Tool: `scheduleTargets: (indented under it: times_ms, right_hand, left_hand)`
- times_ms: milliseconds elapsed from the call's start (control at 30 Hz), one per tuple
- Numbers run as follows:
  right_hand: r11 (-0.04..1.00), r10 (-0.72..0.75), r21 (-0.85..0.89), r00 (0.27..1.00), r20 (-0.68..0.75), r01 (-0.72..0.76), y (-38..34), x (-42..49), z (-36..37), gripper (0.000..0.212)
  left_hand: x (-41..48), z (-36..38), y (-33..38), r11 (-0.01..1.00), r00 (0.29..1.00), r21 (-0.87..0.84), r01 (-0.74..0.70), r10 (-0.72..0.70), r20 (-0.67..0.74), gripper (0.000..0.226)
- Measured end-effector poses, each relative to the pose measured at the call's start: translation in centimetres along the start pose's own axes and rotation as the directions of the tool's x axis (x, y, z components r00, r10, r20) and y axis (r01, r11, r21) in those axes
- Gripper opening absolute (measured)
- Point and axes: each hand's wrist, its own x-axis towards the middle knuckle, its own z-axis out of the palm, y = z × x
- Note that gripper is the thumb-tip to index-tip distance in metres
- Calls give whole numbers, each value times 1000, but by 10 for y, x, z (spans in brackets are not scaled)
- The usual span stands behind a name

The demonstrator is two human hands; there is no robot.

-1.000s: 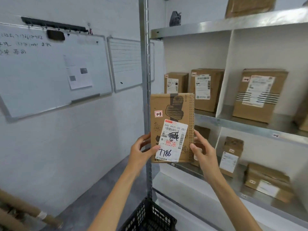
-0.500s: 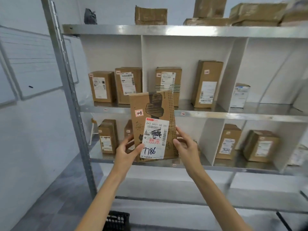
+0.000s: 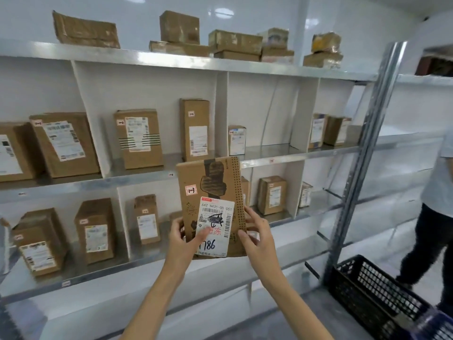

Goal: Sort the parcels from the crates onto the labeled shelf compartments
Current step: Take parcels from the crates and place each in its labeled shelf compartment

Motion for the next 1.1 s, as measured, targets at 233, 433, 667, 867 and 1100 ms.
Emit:
scheduleTargets:
  times_ms: [233,433,667,867,1100]
  right_hand:
    - [999,41,-25,989,-141,-45,19,2,-60,56]
    - [995,63,-63,978,-197,-77,39,20,-108,56]
    - [993,37,-100,971,-236,-62,62,66,-167,57]
    - [996,40,-67,977,-207,-55,89,111,-216,56]
    - [998,58,22,991,-119,-55,111,169,-260,54]
  left_hand:
    - [11,70,-9,999,994,33,4,-8,105,58]
    - [22,126,-19,999,984,19,40,-43,171,56]
    - [44,192,-19,999,976,15,-35,31,214,31]
    - [77,253,-20,998,980,35,-56,48,195,32]
    - [113,313,-22,991,986,52,-126,119,120,33]
